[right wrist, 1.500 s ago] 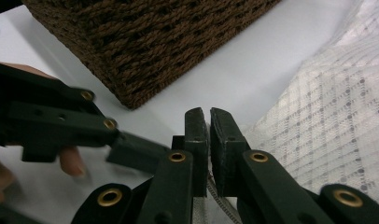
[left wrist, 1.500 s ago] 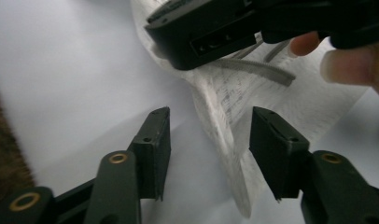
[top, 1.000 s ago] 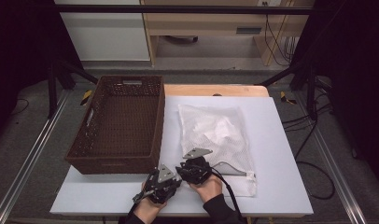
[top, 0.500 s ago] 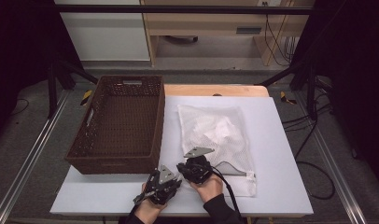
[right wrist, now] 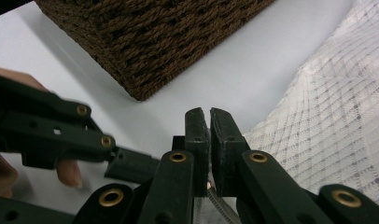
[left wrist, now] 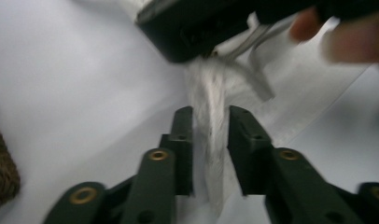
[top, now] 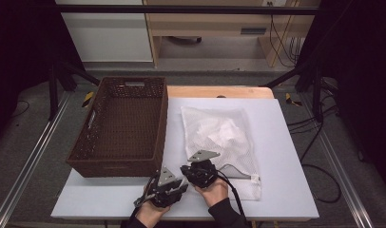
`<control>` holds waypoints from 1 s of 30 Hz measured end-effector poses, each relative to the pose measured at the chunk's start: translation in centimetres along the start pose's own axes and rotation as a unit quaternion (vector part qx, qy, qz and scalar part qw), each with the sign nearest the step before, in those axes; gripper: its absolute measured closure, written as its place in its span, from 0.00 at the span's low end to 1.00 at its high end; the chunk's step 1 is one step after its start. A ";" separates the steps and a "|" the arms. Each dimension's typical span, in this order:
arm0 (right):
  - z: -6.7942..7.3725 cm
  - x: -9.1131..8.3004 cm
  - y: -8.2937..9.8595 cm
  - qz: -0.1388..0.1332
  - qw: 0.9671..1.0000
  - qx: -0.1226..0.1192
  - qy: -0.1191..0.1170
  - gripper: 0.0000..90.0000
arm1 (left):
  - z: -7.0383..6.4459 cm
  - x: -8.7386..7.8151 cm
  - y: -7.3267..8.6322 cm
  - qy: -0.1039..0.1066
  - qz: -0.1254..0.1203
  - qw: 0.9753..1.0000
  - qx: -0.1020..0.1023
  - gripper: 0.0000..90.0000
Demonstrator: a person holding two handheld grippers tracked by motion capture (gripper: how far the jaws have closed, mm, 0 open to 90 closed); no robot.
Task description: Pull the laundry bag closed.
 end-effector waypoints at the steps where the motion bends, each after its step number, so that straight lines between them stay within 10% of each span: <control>1: 0.0 0.0 0.0 0.000 1.000 0.000 0.000 0.96 | 0.1 -0.1 -0.1 0.003 -0.005 1.000 0.000 0.71; 7: 0.1 -0.1 0.1 -0.007 1.000 -0.005 0.001 0.96 | 0.4 -0.1 -0.2 0.002 -0.006 1.000 -0.005 0.96; 30: -0.4 -1.0 0.7 0.005 1.000 0.021 -0.008 0.89 | -0.1 -0.1 -0.1 -0.033 0.018 0.999 0.010 0.98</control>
Point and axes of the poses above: each handheld gripper's, and its own axes: x roughly forward along the jaws, y roughly out of its underside, z roughly to its left, the point moved 1 cm from there along x, roughly forward along the jaws, and after that the axes turned 12 degrees about x, right-handed, at the moved point
